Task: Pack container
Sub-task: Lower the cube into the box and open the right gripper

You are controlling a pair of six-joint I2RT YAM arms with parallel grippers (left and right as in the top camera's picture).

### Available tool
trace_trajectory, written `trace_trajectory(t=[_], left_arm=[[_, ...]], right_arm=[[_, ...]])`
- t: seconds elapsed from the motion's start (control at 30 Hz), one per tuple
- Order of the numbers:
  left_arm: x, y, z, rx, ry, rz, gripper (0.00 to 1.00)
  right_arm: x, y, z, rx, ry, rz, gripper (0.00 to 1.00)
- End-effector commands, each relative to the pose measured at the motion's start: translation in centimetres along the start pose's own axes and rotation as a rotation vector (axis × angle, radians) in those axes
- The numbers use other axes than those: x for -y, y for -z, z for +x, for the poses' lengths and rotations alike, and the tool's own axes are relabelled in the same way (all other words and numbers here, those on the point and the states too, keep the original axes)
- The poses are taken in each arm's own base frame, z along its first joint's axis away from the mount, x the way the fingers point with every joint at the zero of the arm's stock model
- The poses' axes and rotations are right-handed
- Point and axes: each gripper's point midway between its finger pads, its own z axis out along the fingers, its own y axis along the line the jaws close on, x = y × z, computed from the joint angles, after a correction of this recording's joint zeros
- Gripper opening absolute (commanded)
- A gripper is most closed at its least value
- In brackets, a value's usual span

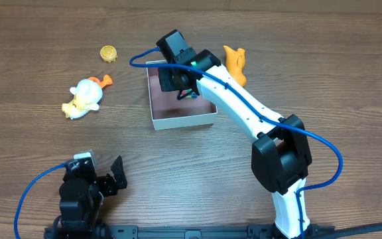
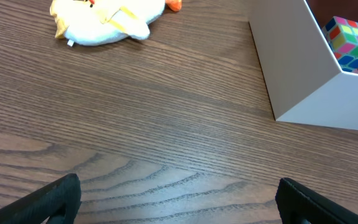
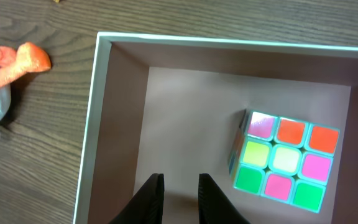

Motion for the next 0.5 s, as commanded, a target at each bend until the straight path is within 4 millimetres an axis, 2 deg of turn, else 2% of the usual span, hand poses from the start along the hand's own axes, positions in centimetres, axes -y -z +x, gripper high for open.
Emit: trace_trajectory(t=[0.0,0.23,0.33,0.47], left_arm=[[-0.1,-0.2,0.2,0.0,-0.015,0.0,1.0],[-0.1,-0.2,0.2,0.0,-0.016,0.0,1.0],[-0.1,-0.2,0.2,0.0,-0.015,0.0,1.0],[-0.1,-0.2,0.2,0.0,-0.016,0.0,1.0]], right_arm=[[0.5,-0.7,0.6,-0.008,-0.001,0.007,0.2],[1.1,-2.2,1.8,-0.022,-0.008,0.021,0.2],[1.1,-2.2,1.6,-0.013,-0.008,0.017,0.2],[1.3,-3.0,2.2,-0.036,-0.008,0.027,0.15]])
